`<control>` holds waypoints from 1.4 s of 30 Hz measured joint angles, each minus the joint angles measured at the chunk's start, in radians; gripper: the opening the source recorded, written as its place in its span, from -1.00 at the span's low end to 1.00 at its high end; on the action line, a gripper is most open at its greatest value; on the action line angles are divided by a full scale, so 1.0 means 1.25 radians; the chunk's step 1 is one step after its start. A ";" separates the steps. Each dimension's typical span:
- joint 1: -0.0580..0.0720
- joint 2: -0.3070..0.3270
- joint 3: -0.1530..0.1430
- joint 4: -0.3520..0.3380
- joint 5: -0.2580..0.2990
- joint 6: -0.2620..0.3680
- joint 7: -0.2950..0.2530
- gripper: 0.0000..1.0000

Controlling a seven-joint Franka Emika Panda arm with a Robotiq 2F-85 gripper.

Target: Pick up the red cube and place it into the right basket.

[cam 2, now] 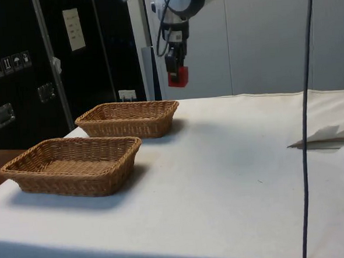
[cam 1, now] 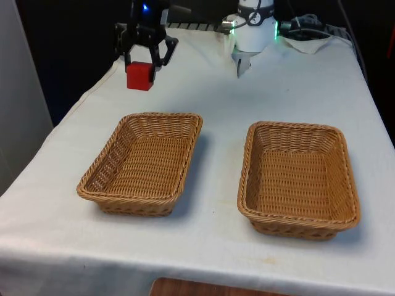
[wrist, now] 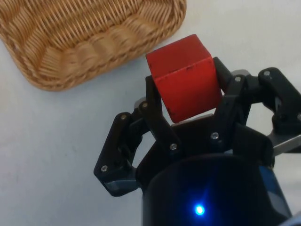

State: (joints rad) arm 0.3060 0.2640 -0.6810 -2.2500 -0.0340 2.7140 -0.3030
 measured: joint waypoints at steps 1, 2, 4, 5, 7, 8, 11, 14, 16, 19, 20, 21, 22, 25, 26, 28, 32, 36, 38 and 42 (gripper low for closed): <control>0.000 0.007 0.002 0.010 0.004 -0.003 0.000 -0.85; 0.000 0.014 0.003 0.019 0.009 -0.006 0.000 -0.85; 0.000 0.029 0.006 0.038 0.015 -0.011 0.000 -0.85; 0.000 0.029 0.006 0.038 0.015 -0.011 0.000 -0.85; 0.000 0.042 0.010 0.054 0.024 -0.017 0.000 -0.85; 0.000 0.057 0.015 0.069 0.031 -0.018 0.000 -0.85; 0.000 0.079 0.025 0.091 0.042 -0.018 0.002 -0.85; 0.000 0.095 0.031 0.107 0.047 -0.019 0.006 -0.85; 0.000 0.116 0.038 0.131 0.056 -0.020 0.008 -0.85; 0.000 0.134 0.045 0.153 0.063 -0.021 0.012 -0.85; 0.000 0.139 0.048 0.159 0.066 -0.021 0.014 -0.85; 0.000 0.146 0.050 0.167 0.069 -0.021 0.015 -0.85; 0.000 0.151 0.053 0.174 0.072 -0.021 0.016 -0.85; 0.000 0.171 0.060 0.198 0.081 -0.021 0.022 -0.85; 0.000 0.178 0.062 0.206 0.086 -0.021 0.022 -0.85; 0.000 0.186 0.065 0.214 0.091 -0.022 0.022 -0.85; 0.000 0.218 0.072 0.243 0.114 -0.022 0.022 -0.85; -0.002 0.260 0.078 0.274 0.141 -0.022 0.019 -0.85; -0.004 0.293 0.078 0.296 0.161 -0.022 0.016 -0.85; -0.004 0.316 0.079 0.311 0.174 -0.022 0.015 -0.85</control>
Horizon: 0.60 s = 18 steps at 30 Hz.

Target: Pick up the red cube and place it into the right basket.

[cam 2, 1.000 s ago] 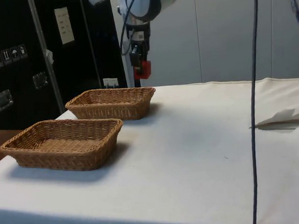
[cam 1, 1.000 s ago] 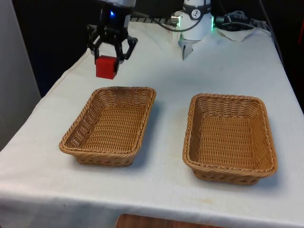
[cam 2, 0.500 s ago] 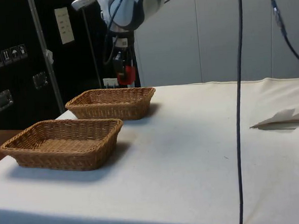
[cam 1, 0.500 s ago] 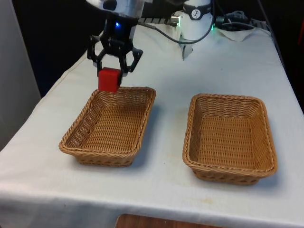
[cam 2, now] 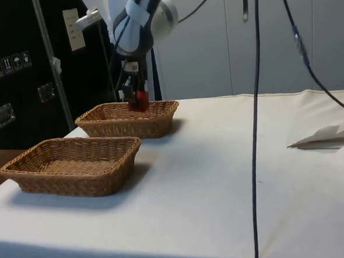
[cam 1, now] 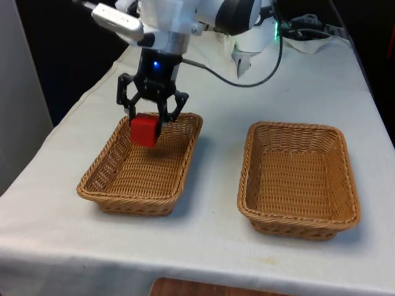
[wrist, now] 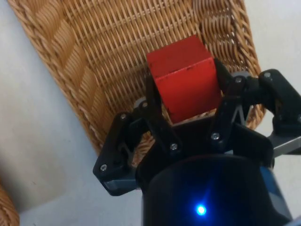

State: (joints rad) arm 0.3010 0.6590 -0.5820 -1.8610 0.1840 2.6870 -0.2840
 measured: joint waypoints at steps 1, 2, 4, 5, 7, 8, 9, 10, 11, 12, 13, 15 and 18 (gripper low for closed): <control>0.000 0.006 0.001 0.003 0.004 0.000 -0.001 -0.85; 0.000 0.011 0.002 0.006 0.007 0.001 -0.001 -0.85; 0.000 0.025 0.004 0.014 0.016 0.001 -0.001 -0.85; 0.000 0.030 0.005 0.016 0.020 0.001 -0.001 -0.85; -0.001 0.038 0.006 0.022 0.026 0.001 -0.001 -0.85; -0.001 0.038 0.006 0.022 0.026 0.001 -0.001 -0.85; -0.002 0.042 0.006 0.025 0.030 0.001 -0.001 -0.85; -0.002 0.049 0.008 0.029 0.036 0.001 -0.002 -0.85; -0.002 0.049 0.008 0.029 0.036 0.001 -0.002 -0.85; -0.002 0.052 0.009 0.031 0.040 0.001 -0.002 -0.85; -0.002 0.056 0.010 0.034 0.045 0.001 -0.002 -0.85; -0.002 0.058 0.010 0.035 0.050 0.001 -0.003 -0.71; -0.003 0.061 0.011 0.037 0.054 0.001 -0.005 -0.16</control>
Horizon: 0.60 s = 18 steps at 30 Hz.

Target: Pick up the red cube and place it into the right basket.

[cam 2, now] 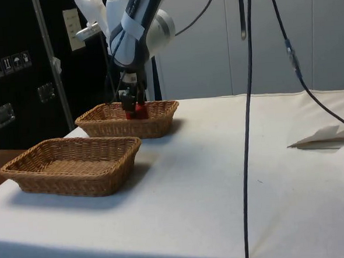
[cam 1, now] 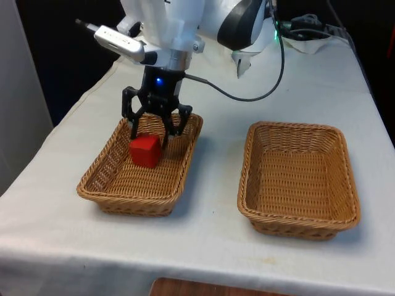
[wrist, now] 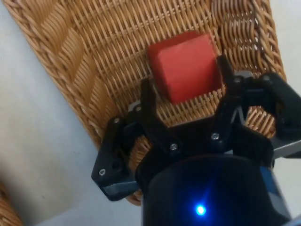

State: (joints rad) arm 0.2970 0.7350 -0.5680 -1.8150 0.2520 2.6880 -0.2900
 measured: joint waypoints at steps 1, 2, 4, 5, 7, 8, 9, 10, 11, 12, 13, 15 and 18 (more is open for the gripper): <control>0.000 0.000 0.000 0.000 0.000 0.000 0.000 0.03; 0.000 0.000 0.000 0.000 0.000 0.000 0.000 0.22; 0.000 0.000 0.001 0.000 0.001 0.000 0.000 0.61; 0.000 0.000 0.001 0.000 0.001 0.000 0.000 0.81; -0.001 0.000 0.002 0.000 0.001 0.000 0.000 0.99; -0.001 0.000 0.002 0.000 0.001 0.000 0.000 1.00; -0.002 0.000 0.003 0.000 0.001 0.000 0.000 1.00; -0.002 0.000 0.003 0.000 0.001 -0.001 0.000 1.00; -0.002 0.000 0.004 0.000 0.001 0.000 0.000 1.00; -0.003 0.000 0.005 0.000 0.001 -0.001 0.000 1.00; -0.003 0.000 0.005 0.000 0.001 -0.001 0.000 1.00; -0.004 0.000 0.006 0.001 0.001 -0.001 0.000 1.00; -0.002 -0.007 0.005 0.006 0.002 -0.002 0.006 1.00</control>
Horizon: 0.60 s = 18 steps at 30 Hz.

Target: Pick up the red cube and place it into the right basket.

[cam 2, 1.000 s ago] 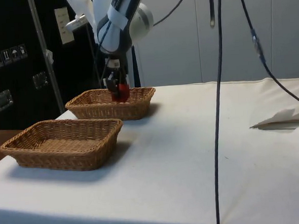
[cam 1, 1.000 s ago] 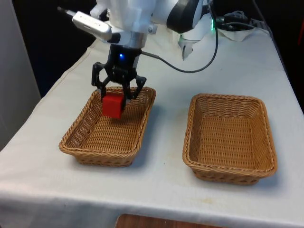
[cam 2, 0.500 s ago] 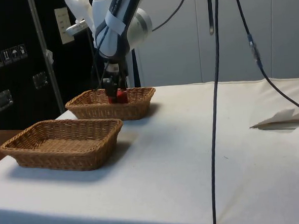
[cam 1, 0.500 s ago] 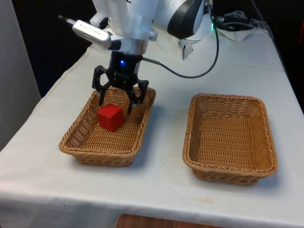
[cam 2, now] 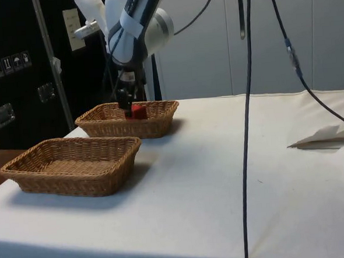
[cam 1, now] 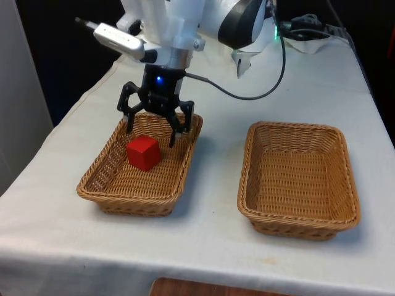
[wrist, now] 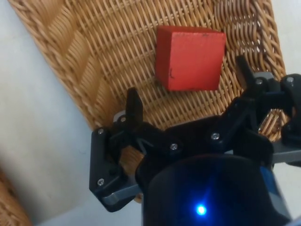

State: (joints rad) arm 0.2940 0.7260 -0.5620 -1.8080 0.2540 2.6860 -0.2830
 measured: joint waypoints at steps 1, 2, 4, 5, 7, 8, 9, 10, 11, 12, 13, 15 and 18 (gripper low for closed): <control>0.001 -0.006 0.000 -0.001 -0.001 -0.003 0.002 1.00; 0.002 -0.013 0.000 -0.002 -0.001 -0.007 0.003 1.00; 0.006 -0.028 0.000 -0.006 -0.002 -0.015 0.008 1.00; 0.006 -0.028 0.000 -0.006 -0.002 -0.015 0.008 1.00; 0.012 -0.049 0.000 -0.017 -0.008 -0.017 0.018 1.00; 0.014 -0.054 0.000 -0.020 -0.010 -0.017 0.023 1.00; 0.017 -0.059 0.000 -0.022 -0.012 -0.017 0.028 1.00; 0.019 -0.064 0.000 -0.023 -0.014 -0.017 0.033 1.00; 0.022 -0.068 0.000 -0.024 -0.017 -0.017 0.038 1.00; 0.024 -0.073 0.000 -0.025 -0.018 -0.018 0.042 1.00; 0.029 -0.080 0.000 -0.027 -0.018 -0.018 0.049 1.00; 0.031 -0.083 0.001 -0.029 -0.018 -0.018 0.051 1.00; 0.037 -0.090 0.002 -0.032 -0.018 -0.018 0.056 1.00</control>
State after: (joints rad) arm 0.3400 0.6130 -0.5600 -1.8480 0.2310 2.6640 -0.2130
